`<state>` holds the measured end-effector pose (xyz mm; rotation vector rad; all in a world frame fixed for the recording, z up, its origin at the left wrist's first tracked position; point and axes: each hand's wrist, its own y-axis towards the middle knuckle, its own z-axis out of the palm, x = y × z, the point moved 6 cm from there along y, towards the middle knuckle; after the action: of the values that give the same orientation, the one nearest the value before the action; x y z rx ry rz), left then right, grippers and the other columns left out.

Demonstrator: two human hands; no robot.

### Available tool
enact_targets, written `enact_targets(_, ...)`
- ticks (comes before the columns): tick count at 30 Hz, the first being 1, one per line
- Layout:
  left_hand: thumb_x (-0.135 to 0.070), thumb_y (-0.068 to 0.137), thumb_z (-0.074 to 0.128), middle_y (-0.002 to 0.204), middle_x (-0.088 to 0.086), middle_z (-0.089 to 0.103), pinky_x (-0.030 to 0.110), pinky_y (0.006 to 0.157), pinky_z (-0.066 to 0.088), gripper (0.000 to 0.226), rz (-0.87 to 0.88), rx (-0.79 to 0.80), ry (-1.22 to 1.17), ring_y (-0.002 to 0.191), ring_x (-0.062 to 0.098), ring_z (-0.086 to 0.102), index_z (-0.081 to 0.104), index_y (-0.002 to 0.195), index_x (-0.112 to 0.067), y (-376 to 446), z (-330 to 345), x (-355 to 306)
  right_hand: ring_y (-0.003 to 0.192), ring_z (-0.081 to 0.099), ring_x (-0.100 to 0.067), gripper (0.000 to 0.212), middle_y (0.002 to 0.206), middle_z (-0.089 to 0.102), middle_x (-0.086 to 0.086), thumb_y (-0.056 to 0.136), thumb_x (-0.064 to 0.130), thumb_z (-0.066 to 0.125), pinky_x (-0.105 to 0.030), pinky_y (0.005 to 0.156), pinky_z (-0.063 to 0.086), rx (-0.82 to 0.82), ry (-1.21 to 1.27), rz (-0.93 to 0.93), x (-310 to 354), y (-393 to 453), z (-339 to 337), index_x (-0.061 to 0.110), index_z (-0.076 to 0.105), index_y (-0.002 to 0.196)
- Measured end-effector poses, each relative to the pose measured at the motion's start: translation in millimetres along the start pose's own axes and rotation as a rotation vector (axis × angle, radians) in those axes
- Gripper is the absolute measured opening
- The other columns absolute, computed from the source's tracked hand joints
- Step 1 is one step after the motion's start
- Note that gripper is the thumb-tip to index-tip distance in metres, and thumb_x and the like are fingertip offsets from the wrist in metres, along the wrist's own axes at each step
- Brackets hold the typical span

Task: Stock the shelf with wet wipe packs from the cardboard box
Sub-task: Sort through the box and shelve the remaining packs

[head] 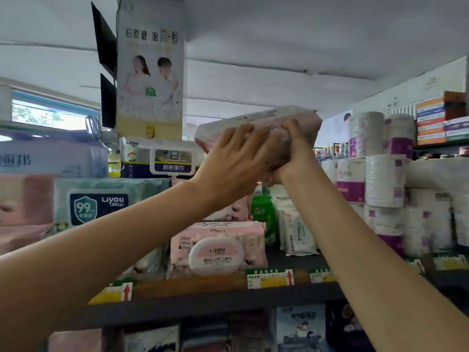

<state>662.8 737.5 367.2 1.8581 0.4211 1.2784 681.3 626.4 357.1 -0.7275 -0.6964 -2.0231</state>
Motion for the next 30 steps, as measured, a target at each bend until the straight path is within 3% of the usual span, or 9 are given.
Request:
enact_targets(3,-0.037,0.077,0.047,0.120,0.015,0.054,0.043,0.092,0.047,0.066,-0.230,0.091,-0.462,0.107,0.029,0.054,0.037,0.133,-0.004,-23,-7,37,0.102,0.058,-0.022,0.089,0.119,0.056,-0.007,0.056,0.037,0.083,-0.042,0.089,0.051,-0.087,-0.412,-0.482,25,10,-2,0.014,0.037,0.129)
enact_targets(5,-0.020,0.081,0.054,0.126,0.015,0.046,0.045,0.099,0.042,0.060,-0.477,0.069,-0.571,0.114,0.027,0.046,0.032,0.135,-0.005,-45,-7,73,0.112,0.048,-0.021,0.102,0.127,0.046,-0.006,0.053,0.040,0.085,-0.038,0.095,0.044,0.002,-0.978,-0.930,33,-6,19,0.015,0.030,0.135)
enact_targets(8,-0.001,0.083,0.055,0.128,0.015,0.040,0.046,0.100,0.040,0.057,-0.748,0.038,-0.683,0.116,0.026,0.041,0.030,0.134,-0.006,-69,-7,110,0.105,0.046,-0.029,0.102,0.121,0.048,-0.011,0.052,0.044,0.081,-0.040,0.084,0.041,0.215,-1.758,-1.469,-7,-31,44,0.018,0.029,0.137)
enact_targets(10,0.000,0.083,0.055,0.129,0.015,0.041,0.044,0.101,0.039,0.056,-0.774,0.061,-0.649,0.118,0.028,0.042,0.032,0.134,-0.006,-77,-2,114,0.095,0.043,-0.028,0.092,0.108,0.056,-0.012,0.052,0.039,0.077,-0.037,0.078,0.040,0.265,-1.930,-1.722,-40,-30,45,0.019,0.032,0.130)
enact_targets(13,-0.008,0.086,0.053,0.130,0.008,0.043,0.039,0.104,0.033,0.053,-0.715,0.183,-0.614,0.121,0.024,0.039,0.033,0.135,-0.010,-87,13,101,0.104,0.045,-0.030,0.098,0.117,0.053,-0.013,0.055,0.048,0.076,-0.040,0.086,0.041,0.434,-2.047,-1.570,-83,-17,51,0.020,0.022,0.133)
enact_targets(15,-0.019,0.089,0.051,0.129,-0.001,0.044,0.040,0.108,0.028,0.052,-0.647,0.394,-0.561,0.123,0.020,0.036,0.031,0.137,-0.015,-99,31,84,0.117,0.039,-0.032,0.105,0.131,0.039,-0.012,0.064,0.060,0.069,-0.043,0.094,0.034,0.583,-2.211,-1.365,-113,-7,52,0.022,0.010,0.143)
enact_targets(18,-0.029,0.091,0.047,0.145,0.001,0.034,0.040,0.111,0.022,0.060,-0.545,0.659,-0.335,0.134,0.025,0.026,0.021,0.144,-0.020,-118,49,71,0.122,0.034,-0.029,0.104,0.134,0.036,-0.009,0.067,0.072,0.059,-0.042,0.099,0.031,0.677,-2.169,-1.283,-117,-3,54,0.023,0.015,0.147)
enact_targets(24,-0.030,0.088,0.047,0.138,0.009,0.036,0.043,0.105,0.028,0.062,-0.515,0.502,-0.207,0.125,0.031,0.032,0.023,0.144,-0.015,-122,35,54,0.128,0.035,-0.023,0.086,0.137,0.040,-0.005,0.075,0.064,0.057,-0.041,0.108,0.028,0.687,-2.013,-1.095,-98,0,39,0.025,0.026,0.145)
enact_targets(30,-0.027,0.088,0.049,0.126,0.005,0.047,0.037,0.103,0.024,0.044,-0.407,0.351,-0.403,0.121,0.025,0.035,0.040,0.129,-0.014,-104,23,18,0.126,0.034,-0.031,0.052,0.134,0.043,-0.011,0.087,0.042,0.055,-0.048,0.104,0.032,0.279,-1.946,-1.054,-59,-19,-23,0.017,0.047,0.133)
